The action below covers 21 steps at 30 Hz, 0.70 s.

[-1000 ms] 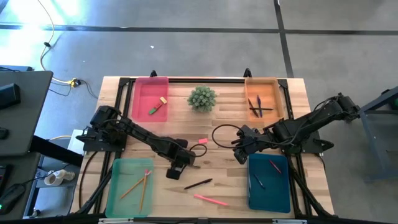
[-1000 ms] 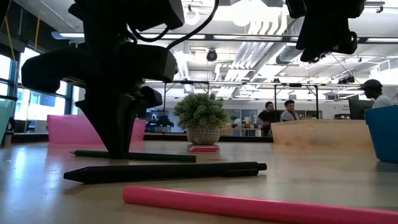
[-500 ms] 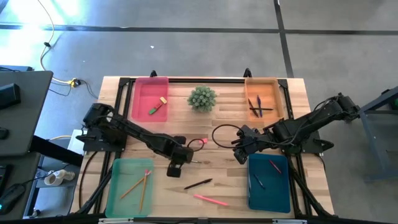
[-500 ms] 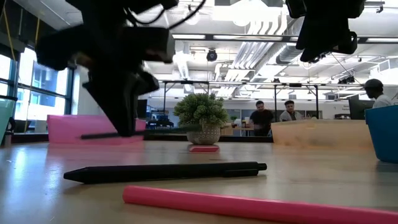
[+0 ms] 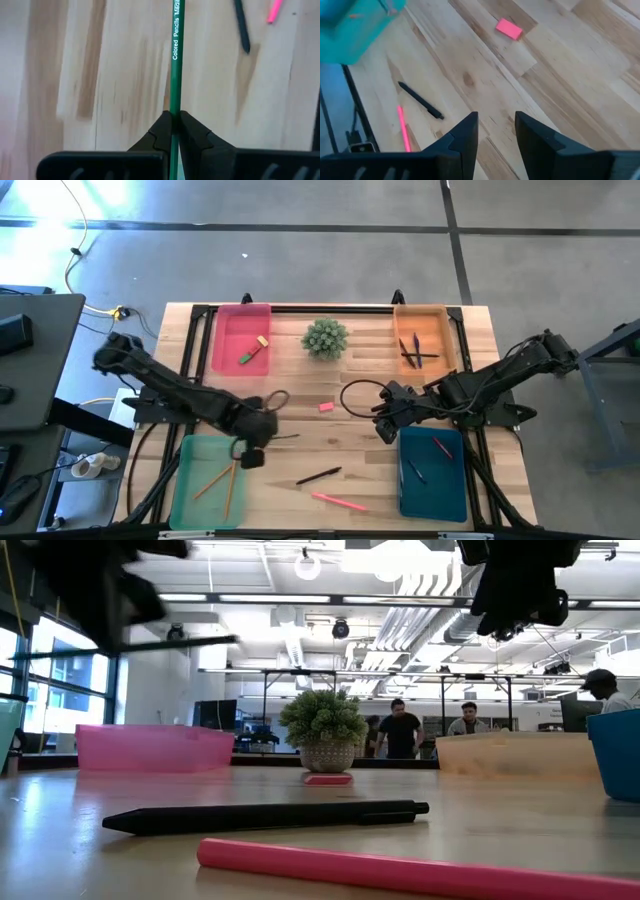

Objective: Sort crayons/erasers/pens/pencils in bins
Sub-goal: Put the green pencil into the green bin

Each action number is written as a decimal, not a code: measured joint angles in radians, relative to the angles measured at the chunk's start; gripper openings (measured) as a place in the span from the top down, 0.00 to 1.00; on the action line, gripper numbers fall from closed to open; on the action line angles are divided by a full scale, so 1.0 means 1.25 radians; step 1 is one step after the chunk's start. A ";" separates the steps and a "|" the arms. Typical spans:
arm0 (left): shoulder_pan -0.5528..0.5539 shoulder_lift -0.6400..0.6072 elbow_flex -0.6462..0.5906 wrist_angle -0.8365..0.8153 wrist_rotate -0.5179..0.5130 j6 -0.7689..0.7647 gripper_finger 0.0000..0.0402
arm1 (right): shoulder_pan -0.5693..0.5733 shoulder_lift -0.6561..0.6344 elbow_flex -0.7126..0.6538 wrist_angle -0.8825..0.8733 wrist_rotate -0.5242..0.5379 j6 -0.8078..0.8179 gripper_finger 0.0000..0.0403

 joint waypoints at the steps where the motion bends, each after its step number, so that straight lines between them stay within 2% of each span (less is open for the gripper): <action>1: -0.019 -0.024 -0.011 -0.015 -0.008 -0.046 0.99 | -0.004 0.000 0.000 0.007 0.001 -0.001 0.70; 10: -0.202 -0.167 -0.079 -0.099 -0.064 -0.442 0.99 | -0.087 0.000 0.000 0.131 0.000 -0.123 0.70; 17: -0.356 -0.171 -0.089 -0.186 -0.104 -0.708 0.99 | -0.186 0.000 0.000 0.271 -0.074 -0.269 0.70; 21: -0.434 -0.157 -0.089 -0.200 -0.104 -0.811 0.99 | -0.234 0.000 0.000 0.322 -0.106 -0.322 0.70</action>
